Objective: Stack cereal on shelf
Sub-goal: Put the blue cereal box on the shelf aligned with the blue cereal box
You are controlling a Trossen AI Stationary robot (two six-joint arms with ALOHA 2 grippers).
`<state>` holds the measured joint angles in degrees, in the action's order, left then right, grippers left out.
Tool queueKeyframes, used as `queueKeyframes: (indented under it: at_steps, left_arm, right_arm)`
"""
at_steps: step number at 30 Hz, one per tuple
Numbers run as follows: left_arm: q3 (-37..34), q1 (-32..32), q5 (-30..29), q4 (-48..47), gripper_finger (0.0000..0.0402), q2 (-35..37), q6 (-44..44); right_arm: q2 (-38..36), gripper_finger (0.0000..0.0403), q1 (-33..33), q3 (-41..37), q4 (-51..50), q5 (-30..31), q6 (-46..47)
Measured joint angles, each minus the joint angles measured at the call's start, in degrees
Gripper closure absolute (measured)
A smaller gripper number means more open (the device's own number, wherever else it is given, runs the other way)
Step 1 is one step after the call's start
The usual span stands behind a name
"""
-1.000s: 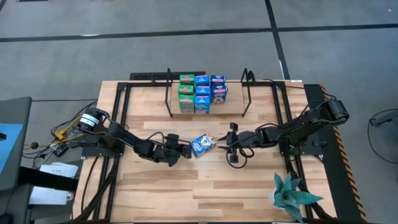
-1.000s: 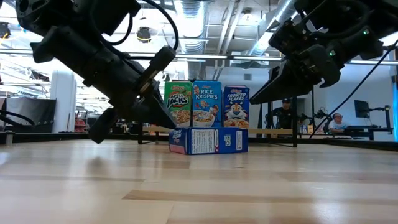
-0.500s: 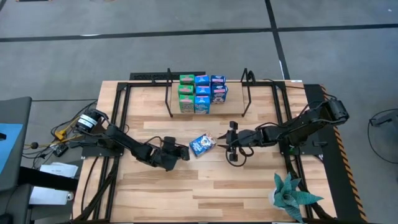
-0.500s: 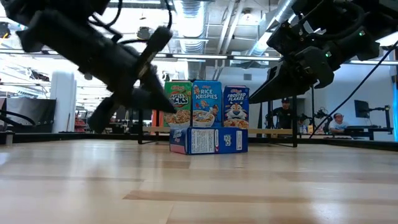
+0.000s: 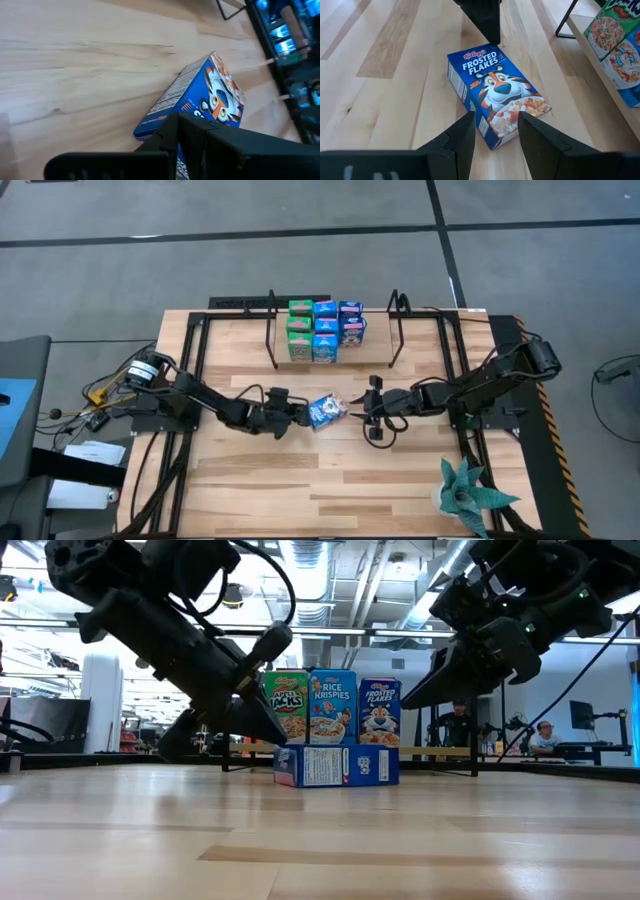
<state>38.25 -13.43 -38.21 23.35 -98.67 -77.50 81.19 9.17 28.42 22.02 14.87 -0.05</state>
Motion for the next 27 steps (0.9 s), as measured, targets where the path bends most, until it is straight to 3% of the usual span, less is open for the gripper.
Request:
queueKeyframes:
  at_steps: [14, 22, 27]
  left_arm:
    - [0.27, 3.29, 7.59, -6.85, 0.0401, -1.41, -11.02]
    - [0.18, 3.61, 5.15, -8.98, 0.0401, -1.54, -11.83]
    - [0.02, 4.61, 9.18, -12.83, 0.0401, -1.87, -11.59]
  right_arm:
    - [0.0, 0.023, -1.57, -0.02, 1.77, -0.22, -3.48]
    - [0.0, 0.023, -1.99, -0.02, 1.77, -0.44, -3.45]
    - [0.02, 0.023, -2.16, -0.02, 1.96, -0.44, -3.51]
